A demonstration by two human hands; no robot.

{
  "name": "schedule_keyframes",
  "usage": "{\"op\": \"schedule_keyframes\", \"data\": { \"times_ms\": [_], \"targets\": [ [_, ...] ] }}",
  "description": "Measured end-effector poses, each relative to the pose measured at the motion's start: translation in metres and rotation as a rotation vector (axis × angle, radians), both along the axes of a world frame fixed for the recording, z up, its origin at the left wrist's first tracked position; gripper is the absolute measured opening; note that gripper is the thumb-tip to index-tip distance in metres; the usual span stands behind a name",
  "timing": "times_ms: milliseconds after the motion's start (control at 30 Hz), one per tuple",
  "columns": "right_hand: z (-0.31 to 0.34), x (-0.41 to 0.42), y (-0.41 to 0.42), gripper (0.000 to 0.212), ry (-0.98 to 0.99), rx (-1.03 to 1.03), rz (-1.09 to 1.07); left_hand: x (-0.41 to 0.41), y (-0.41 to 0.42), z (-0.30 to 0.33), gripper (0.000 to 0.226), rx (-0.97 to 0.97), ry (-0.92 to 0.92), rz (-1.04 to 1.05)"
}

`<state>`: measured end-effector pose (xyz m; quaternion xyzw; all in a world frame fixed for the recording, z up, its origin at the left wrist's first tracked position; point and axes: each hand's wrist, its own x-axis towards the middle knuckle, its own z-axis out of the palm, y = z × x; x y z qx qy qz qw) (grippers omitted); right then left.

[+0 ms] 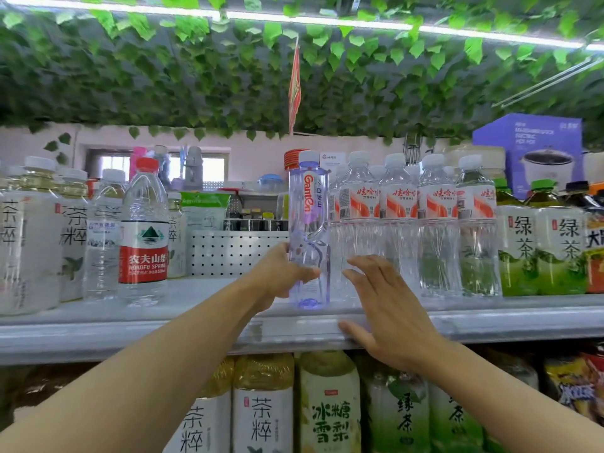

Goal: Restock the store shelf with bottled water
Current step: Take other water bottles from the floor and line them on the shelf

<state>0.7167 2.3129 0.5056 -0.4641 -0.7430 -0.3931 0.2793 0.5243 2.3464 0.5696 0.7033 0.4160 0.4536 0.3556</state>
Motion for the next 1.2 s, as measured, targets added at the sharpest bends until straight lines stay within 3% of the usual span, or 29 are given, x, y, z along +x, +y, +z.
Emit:
{"op": "schedule_keyframes", "data": {
  "times_ms": [133,467,933,1067,1200],
  "targets": [
    [-0.001,0.000,0.002,0.067,-0.004,0.007,-0.003,0.011,-0.001,0.000,0.039,0.010,-0.014,-0.011],
    [0.001,-0.003,0.002,0.066,0.027,0.024,0.031,0.007,-0.001,-0.006,0.059,0.000,0.006,-0.015],
    [-0.006,-0.006,0.000,0.065,0.093,0.013,0.016,0.003,-0.006,-0.005,0.057,-0.016,0.104,0.013],
    [-0.008,-0.010,-0.012,0.064,0.137,-0.005,0.056,-0.005,-0.021,-0.009,0.069,0.097,0.137,0.162],
    [-0.021,-0.019,-0.037,0.066,0.179,-0.026,0.081,-0.024,-0.059,-0.020,0.050,0.304,0.069,0.318]
  ]
}}
